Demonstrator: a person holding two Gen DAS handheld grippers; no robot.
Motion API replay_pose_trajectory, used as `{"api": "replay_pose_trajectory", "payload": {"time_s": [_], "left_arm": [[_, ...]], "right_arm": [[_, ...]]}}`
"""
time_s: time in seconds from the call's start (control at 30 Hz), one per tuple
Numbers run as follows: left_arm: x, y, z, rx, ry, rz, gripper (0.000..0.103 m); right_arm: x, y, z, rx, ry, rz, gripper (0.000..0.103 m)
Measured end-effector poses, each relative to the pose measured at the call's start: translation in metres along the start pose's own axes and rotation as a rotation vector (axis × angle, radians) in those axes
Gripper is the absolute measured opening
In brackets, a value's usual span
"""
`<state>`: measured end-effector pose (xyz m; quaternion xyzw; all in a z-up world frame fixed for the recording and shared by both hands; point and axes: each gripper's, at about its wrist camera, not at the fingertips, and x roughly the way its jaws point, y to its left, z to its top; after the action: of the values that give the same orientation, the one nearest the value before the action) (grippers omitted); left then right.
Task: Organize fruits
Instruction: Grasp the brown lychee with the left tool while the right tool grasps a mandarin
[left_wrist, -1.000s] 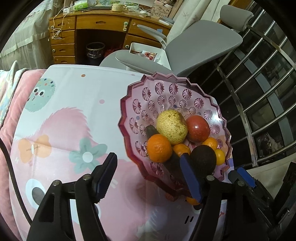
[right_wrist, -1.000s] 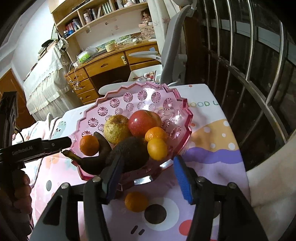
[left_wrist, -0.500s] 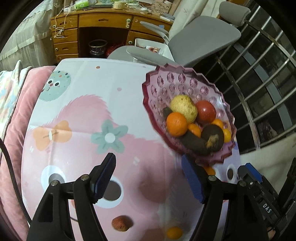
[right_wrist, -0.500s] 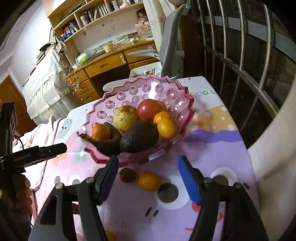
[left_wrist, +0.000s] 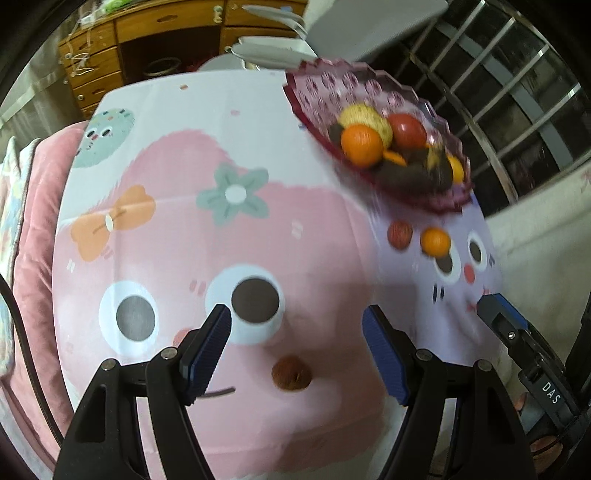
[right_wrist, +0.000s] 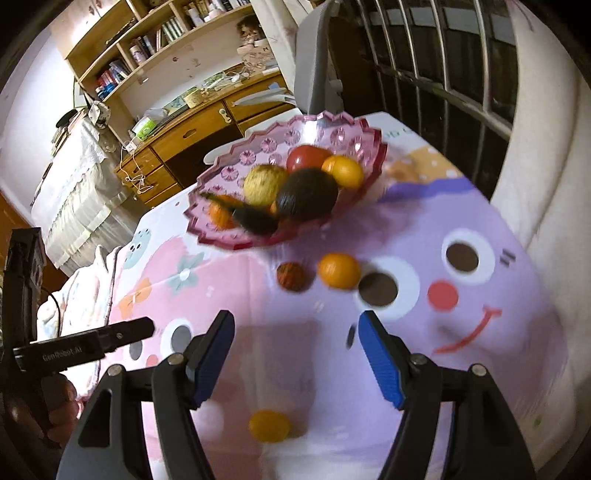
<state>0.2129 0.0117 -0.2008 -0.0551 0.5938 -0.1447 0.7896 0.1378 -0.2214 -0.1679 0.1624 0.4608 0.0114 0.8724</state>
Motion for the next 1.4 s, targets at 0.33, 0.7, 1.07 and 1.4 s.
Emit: {"api": "replay_pose_trajectory", "payload": {"time_s": [0.33,0.7,1.07,1.4], "left_arm": [[0.019,-0.004,-0.024,0.116,0.103,0.0,0.072],[0.046,-0.006,-0.033,0.188,0.168,-0.008,0.07],[0.063,-0.014,-0.034,0.206,0.212,-0.038,0.049],[0.063,-0.01,-0.031,0.194,0.191,-0.028,0.032]], "right_arm": [[0.008,0.018,-0.051,0.1,0.1,-0.011,0.07],[0.027,0.029,-0.078,0.071,0.138,-0.087,0.062],[0.042,0.033,-0.079,0.022,0.164,-0.141,0.043],[0.046,0.027,-0.077,0.011,0.172,-0.15,0.036]]}}
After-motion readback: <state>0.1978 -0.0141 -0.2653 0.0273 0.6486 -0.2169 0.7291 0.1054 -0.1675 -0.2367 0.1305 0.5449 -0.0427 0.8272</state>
